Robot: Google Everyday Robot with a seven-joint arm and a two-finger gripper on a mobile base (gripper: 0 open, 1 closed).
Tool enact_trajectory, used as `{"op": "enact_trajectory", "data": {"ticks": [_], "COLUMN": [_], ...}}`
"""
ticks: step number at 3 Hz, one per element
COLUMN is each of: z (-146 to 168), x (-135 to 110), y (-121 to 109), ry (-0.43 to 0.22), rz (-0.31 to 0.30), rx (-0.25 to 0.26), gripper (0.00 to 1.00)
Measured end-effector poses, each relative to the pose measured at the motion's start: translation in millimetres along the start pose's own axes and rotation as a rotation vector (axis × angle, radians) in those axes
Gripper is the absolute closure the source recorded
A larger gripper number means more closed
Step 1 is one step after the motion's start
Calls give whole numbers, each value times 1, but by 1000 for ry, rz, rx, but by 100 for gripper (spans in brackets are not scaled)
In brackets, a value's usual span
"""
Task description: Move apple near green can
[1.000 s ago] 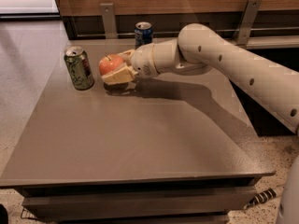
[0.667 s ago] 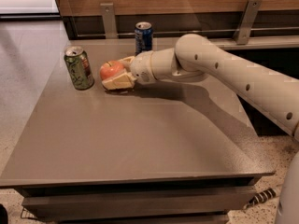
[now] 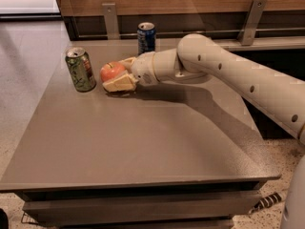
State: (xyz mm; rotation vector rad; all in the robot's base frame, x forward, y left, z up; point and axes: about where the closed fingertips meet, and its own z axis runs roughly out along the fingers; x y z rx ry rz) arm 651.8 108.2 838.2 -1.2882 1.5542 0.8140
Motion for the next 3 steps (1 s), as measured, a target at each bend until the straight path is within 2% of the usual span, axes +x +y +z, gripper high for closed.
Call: {"op": "enact_trajectory", "data": {"ticks": [1,2,3], "z": [3,6,6], "x": [-1,-2,-2], "y": [2,4,4], "ry": [-1,-1,-1], "rz": [-1,-2,-2], "rx": [-6,-11,-11], "gripper": [22,0,0]}}
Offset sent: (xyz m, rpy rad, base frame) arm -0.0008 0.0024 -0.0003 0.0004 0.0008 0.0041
